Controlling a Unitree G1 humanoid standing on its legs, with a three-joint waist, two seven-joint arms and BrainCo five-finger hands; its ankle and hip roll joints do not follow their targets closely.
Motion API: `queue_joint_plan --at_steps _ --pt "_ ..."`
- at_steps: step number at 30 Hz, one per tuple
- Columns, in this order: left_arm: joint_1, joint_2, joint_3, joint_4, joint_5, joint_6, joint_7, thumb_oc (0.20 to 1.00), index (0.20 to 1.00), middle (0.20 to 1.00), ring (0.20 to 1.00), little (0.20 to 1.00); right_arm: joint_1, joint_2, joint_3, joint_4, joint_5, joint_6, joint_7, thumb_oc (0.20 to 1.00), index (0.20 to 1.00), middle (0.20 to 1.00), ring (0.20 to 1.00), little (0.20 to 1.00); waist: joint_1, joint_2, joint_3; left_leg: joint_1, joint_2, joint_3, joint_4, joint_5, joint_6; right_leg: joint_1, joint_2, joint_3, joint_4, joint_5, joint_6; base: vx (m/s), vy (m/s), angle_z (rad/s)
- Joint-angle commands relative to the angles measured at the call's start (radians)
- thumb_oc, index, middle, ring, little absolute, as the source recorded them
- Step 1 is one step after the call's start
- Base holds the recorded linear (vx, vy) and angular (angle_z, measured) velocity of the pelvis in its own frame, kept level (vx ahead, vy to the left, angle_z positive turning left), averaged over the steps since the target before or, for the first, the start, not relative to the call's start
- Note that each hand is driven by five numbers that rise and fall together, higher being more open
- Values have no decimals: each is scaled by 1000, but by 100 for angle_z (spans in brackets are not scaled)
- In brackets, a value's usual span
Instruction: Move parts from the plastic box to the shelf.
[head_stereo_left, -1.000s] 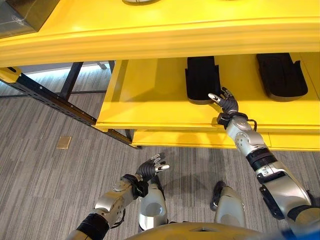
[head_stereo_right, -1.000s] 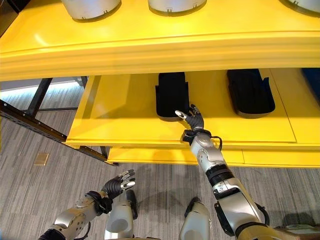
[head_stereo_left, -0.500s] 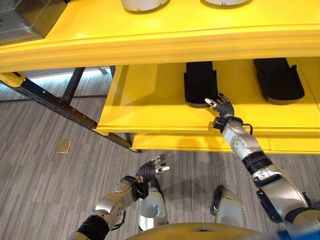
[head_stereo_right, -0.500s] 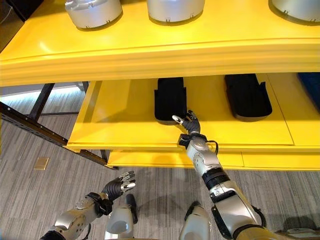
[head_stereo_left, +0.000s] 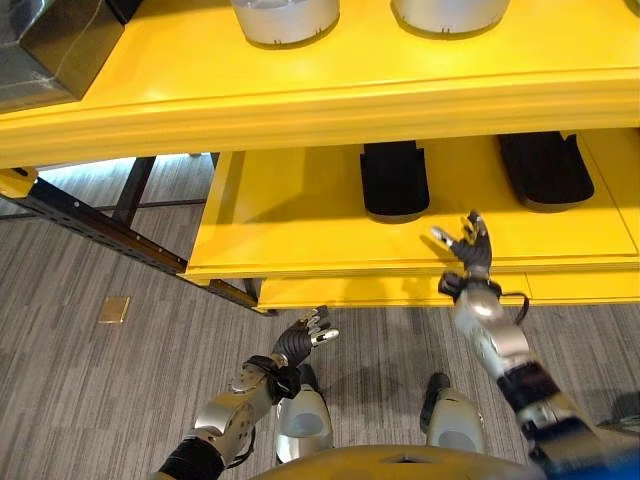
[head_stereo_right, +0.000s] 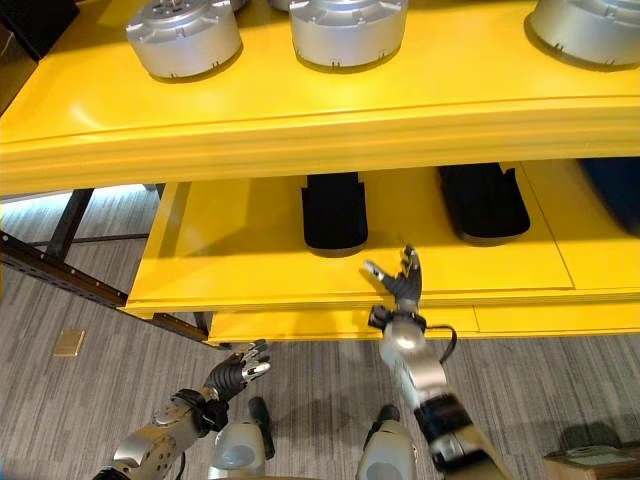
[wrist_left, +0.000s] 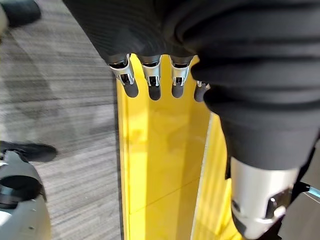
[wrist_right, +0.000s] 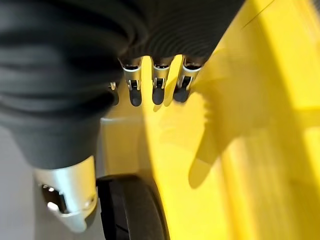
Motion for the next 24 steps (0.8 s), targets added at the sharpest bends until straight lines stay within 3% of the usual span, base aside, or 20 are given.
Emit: queue_joint_plan --at_steps 1,2,5,9,13,16,17,18,19,21,24 --pt "28 34 48 -117 14 -95 -59 1000 1000 1000 1000 1000 3 -38 -24 -130 18 11 226 1000 1000 1000 1000 1000 -15 -40 18 -27 19 -12 54 8 50 61 -25 -9 -19 -7 50 -96 211 -14" --pt "41 44 62 -144 -10 -105 -137 1000 1000 1000 1000 1000 58 -73 -29 -172 12 24 308 1000 1000 1000 1000 1000 -24 -49 12 -26 16 -10 55 5 50 64 -26 -4 -29 -4 54 -118 231 -18" --pt "46 100 53 -201 22 -146 -273 1000 1000 1000 1000 1000 104 -151 -21 -165 6 12 388 1000 1000 1000 1000 1000 -36 -66 2 -25 9 -4 56 -2 50 68 -31 2 -43 -1 63 -132 211 -4" --pt "24 146 19 -216 34 -180 -351 1000 1000 1000 1000 1000 87 -188 -19 -92 62 2 390 1000 1000 1000 1000 1000 -39 -77 -13 -20 1 -2 38 5 55 74 -31 10 -57 8 69 -121 247 -1" --pt "-6 149 -6 -186 63 -174 -369 1000 1000 1000 1000 1000 94 -175 -19 -45 39 14 364 1000 1000 1000 1000 1000 -44 -88 -21 -2 -19 11 20 3 68 79 -50 9 -63 29 91 -95 243 0" --pt "-22 150 -16 -153 115 -209 -404 1000 1000 1000 1000 1000 88 -151 -35 16 43 -23 333 1000 1000 1000 1000 1000 -49 -96 -22 26 -50 35 -10 -4 85 76 -90 7 -92 89 121 -123 198 -8" --pt "2 152 9 -149 53 -241 -427 1000 1000 1000 1000 1000 91 -125 -53 29 45 -8 342 1000 1000 1000 1000 1000 -47 -93 -19 41 -57 62 -20 -10 89 66 -112 -8 -89 117 127 -163 94 -33" --pt "23 150 32 -140 64 -276 -424 1000 1000 1000 1000 1000 94 -112 -51 30 51 54 350 1000 1000 1000 1000 1000 -42 -92 -20 50 -58 89 -19 -14 89 68 -118 -34 -90 124 128 -112 80 -56" --pt "39 147 49 -133 76 -293 -419 1000 1000 1000 1000 1000 103 -106 -47 31 64 94 344 1000 1000 1000 1000 1000 -37 -91 -23 66 -58 100 -14 -31 79 75 -126 -54 -74 105 139 -72 29 -71" --pt "66 144 91 -128 87 -328 -419 1000 1000 1000 1000 1000 115 -94 -56 51 66 123 328 1000 1000 1000 1000 1000 -26 -79 -27 61 -63 121 1 -37 100 70 -131 -81 26 58 116 -94 -2 -70" --pt "98 147 149 -140 55 -312 -437 1000 1000 1000 1000 1000 116 -93 -79 42 44 151 343 1000 1000 1000 1000 1000 -17 -72 -51 43 -72 117 22 -45 127 47 -100 -68 167 -30 86 -45 -202 -20"
